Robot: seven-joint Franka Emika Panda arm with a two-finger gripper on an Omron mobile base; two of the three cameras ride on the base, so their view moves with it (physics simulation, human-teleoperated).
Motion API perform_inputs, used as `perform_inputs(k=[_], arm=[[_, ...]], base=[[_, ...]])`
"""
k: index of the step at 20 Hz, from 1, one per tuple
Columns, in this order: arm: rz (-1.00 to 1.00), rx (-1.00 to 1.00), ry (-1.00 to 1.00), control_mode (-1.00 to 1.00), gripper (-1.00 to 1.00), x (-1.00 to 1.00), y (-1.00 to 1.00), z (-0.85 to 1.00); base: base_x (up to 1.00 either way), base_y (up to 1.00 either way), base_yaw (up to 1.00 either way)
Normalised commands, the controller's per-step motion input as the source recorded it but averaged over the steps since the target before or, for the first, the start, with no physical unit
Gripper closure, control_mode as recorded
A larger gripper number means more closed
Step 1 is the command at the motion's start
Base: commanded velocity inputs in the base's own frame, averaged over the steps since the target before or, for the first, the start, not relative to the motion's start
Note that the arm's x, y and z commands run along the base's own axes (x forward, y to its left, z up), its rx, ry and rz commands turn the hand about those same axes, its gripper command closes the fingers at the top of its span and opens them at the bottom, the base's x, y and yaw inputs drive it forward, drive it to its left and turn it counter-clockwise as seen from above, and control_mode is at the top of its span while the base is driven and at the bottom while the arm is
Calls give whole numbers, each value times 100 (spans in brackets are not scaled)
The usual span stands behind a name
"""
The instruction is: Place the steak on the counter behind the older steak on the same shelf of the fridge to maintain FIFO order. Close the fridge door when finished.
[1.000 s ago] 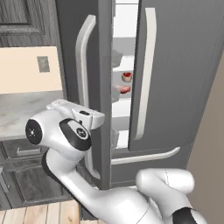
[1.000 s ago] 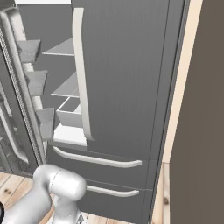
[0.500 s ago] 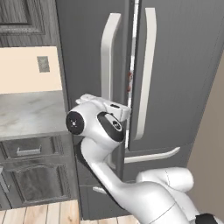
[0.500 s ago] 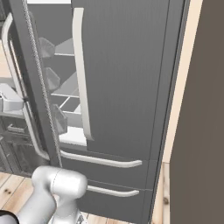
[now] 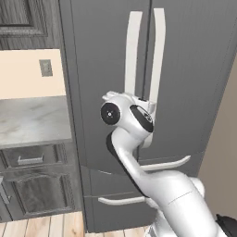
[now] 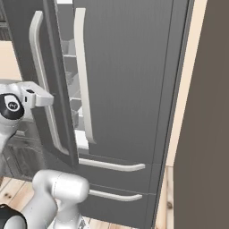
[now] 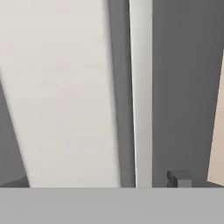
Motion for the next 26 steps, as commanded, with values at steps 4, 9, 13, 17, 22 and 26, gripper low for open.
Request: perform_inputs(k=[4, 9, 13, 17, 22, 26], arm=[[0, 0, 7, -100, -100, 62, -55, 4], [0, 0, 7, -100, -100, 65, -43, 1], [0, 0, 7, -100, -100, 67, -33, 0], [0, 0, 7, -100, -100, 68, -28, 0], [0, 0, 6, -100, -100, 66, -27, 0], [0, 0, 5, -100, -100, 42, -24, 0]], base=[[0, 0, 0], [0, 0, 0], [0, 0, 0], [0, 0, 0], [0, 0, 0], [0, 0, 0]])
